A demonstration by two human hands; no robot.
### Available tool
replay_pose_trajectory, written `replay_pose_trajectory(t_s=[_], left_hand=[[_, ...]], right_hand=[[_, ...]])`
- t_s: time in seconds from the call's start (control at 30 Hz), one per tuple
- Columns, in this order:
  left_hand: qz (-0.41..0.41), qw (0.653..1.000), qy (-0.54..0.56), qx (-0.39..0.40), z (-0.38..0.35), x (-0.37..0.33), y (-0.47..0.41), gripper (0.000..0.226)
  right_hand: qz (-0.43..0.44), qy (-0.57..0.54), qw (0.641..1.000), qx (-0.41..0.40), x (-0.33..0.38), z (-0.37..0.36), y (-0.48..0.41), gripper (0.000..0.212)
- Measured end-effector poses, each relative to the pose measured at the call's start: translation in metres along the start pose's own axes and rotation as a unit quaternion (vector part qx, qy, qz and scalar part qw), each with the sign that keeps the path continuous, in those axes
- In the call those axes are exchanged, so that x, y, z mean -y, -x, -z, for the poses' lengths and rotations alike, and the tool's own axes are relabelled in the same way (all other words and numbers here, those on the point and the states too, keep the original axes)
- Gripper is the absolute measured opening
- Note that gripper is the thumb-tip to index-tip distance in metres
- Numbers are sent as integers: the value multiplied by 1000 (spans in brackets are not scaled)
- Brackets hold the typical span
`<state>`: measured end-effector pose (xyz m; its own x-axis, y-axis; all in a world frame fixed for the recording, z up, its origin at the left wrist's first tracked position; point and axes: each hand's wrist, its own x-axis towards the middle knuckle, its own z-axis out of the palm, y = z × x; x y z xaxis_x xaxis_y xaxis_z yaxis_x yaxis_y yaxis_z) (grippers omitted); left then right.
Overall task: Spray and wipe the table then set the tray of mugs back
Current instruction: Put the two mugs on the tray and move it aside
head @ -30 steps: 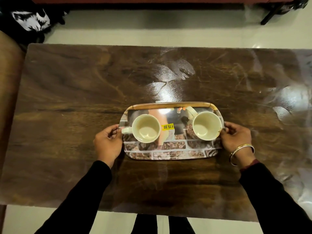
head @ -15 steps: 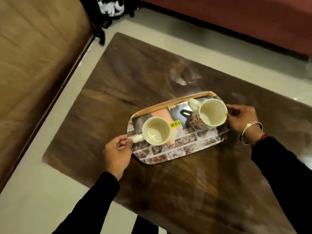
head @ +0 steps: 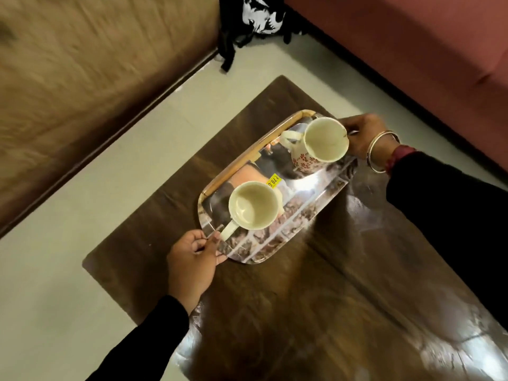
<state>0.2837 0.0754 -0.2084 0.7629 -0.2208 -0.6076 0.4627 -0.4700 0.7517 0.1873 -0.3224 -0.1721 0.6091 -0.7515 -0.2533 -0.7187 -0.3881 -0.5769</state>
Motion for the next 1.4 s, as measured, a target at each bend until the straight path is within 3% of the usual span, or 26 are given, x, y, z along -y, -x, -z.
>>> replay_pose_trajectory(t_s=[0.27,0.77,1.07,1.23,1.33,1.4], left_hand=[[8,1000,26,-11,-3,-20,-25,28],[2,998,23,-59,-13,-38,-30,25],[-13,997,24,-73,-14,-44,-30,10],[2,989,18,-144,-13,-45,-18,15],[-110,968,-115,-196,-11,-39,6,20],[-214,948,-208,-110,-16,-33,24,25]], right_hand=[[28,15,999,15,40,-24,-62,37],[29,-8,999,-34,36,-43,-90,26],[20,-48,996,-72,37,-52,-84,28],[5,-74,986,-148,27,-65,-57,41],[32,-18,976,-214,23,-80,-12,41],[31,18,977,-210,16,-93,24,44]])
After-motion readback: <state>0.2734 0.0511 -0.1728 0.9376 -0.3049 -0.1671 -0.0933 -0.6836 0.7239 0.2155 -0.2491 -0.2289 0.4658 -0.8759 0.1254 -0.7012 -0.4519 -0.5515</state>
